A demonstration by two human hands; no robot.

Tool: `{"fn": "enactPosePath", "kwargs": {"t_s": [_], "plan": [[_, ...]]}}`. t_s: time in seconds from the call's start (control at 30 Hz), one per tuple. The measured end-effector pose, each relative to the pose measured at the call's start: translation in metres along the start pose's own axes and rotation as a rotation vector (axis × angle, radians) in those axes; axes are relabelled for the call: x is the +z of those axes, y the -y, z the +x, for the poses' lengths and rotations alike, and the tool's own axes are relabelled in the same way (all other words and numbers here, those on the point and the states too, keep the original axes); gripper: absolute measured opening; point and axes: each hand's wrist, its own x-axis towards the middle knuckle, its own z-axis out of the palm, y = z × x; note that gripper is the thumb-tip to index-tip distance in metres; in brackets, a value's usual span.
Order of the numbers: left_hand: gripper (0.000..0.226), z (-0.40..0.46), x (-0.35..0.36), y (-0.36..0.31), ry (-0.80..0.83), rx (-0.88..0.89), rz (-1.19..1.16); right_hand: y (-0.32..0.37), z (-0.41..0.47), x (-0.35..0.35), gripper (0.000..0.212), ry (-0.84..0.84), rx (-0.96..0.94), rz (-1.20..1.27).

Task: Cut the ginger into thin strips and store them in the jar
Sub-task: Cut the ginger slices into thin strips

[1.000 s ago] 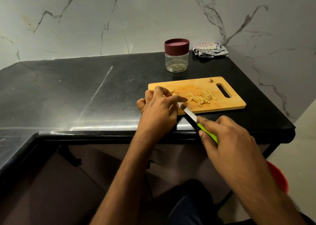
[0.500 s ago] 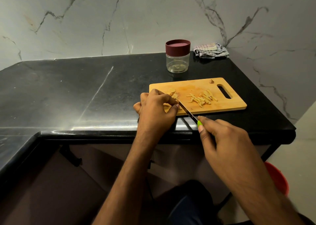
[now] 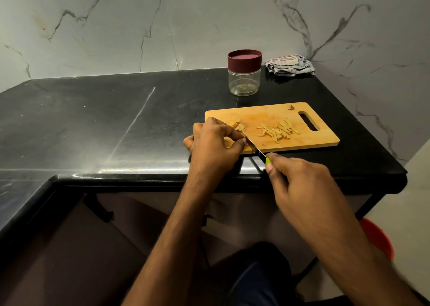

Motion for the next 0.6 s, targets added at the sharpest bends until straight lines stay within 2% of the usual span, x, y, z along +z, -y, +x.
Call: {"fn": "enactPosePath", "kwargs": {"t_s": [0.23,0.37,0.6], "plan": [[0.009,-0.001,0.001,0.0,-0.012,-0.003,0.009,-0.005,-0.012,-0.006,0.032,0.03,0.018,-0.043],[0.009,-0.001,0.001,0.0,-0.016,0.007,0.012,-0.011,-0.015,-0.01,0.038,-0.002,0.04,-0.162],[0.018,-0.006,0.002,-0.004,0.017,0.194,0.15,-0.013,-0.013,-0.003,0.045,0.038,0.072,-0.151]]}}
